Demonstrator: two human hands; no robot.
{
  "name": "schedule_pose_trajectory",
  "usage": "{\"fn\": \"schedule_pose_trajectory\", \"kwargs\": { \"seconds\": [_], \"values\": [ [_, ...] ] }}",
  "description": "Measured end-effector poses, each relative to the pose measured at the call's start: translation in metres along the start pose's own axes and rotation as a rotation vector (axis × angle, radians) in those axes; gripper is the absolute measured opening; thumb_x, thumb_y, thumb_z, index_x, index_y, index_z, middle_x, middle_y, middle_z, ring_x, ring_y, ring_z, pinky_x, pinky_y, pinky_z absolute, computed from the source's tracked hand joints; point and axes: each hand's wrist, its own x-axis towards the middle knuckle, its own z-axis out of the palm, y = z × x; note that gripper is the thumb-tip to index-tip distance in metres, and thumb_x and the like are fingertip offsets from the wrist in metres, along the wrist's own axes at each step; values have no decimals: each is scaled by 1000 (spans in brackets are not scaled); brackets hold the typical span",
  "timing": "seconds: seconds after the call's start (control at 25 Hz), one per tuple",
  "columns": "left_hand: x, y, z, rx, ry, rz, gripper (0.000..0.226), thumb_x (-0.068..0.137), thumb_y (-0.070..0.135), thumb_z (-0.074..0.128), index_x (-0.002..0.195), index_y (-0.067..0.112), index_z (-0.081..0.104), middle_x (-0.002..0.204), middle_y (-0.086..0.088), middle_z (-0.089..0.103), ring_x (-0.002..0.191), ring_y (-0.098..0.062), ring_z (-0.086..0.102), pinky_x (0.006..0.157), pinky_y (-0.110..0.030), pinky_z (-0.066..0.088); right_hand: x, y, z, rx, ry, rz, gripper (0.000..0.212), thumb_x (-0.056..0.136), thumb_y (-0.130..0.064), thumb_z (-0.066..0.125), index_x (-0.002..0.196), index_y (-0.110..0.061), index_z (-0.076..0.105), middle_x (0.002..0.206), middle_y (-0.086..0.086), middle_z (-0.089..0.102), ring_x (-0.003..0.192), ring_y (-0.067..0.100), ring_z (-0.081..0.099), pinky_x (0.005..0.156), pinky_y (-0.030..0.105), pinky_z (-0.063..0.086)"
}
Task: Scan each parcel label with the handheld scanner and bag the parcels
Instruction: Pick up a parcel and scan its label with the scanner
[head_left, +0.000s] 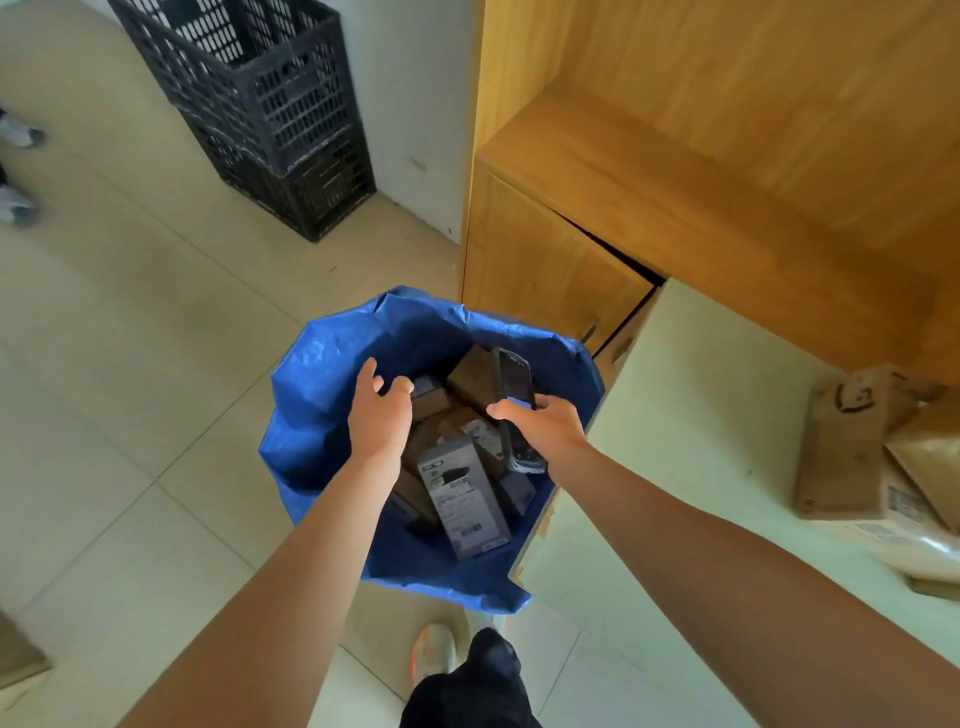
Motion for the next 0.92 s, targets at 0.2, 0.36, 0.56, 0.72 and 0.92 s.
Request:
{"fn": "schedule_pose_trajectory", "kwargs": {
  "seconds": [0.2,0.36,0.56,0.72,0.92],
  "values": [
    [-50,48,9,38,-109,134,61,98,22,50,154,28,30,156,0,38,141,-21,38,110,-39,33,-49,-39,-40,-61,5,-129,55,70,-46,88,115,-22,69,99,0,71,86,17,69,64,25,50],
    [-118,102,23,38,-243,325,56,97,21,49,151,26,37,150,-2,45,133,-20,44,99,-33,35,-110,-67,-92,-101,77,-225,50,71,-46,88,109,-19,69,95,2,72,81,18,68,56,23,48],
    [-207,157,54,34,-420,490,53,96,25,49,148,27,40,142,0,51,118,-17,49,104,-43,41,-182,-84,-176,-183,212,-303,47,71,-49,87,101,-20,65,84,-1,68,72,15,65,59,25,52],
    [-282,182,81,28,-545,580,51,98,25,48,148,26,40,143,1,47,117,-13,44,108,-47,40,-226,-77,-247,-247,348,-322,59,72,-56,85,111,-17,65,85,-1,66,71,13,65,59,23,54],
    [-353,183,129,106,-641,646,49,99,27,48,147,28,41,149,0,45,132,-21,44,106,-43,39,-263,-45,-331,-259,422,-321,54,70,-52,87,104,-14,69,84,0,66,73,13,64,55,20,46]
  ]
}}
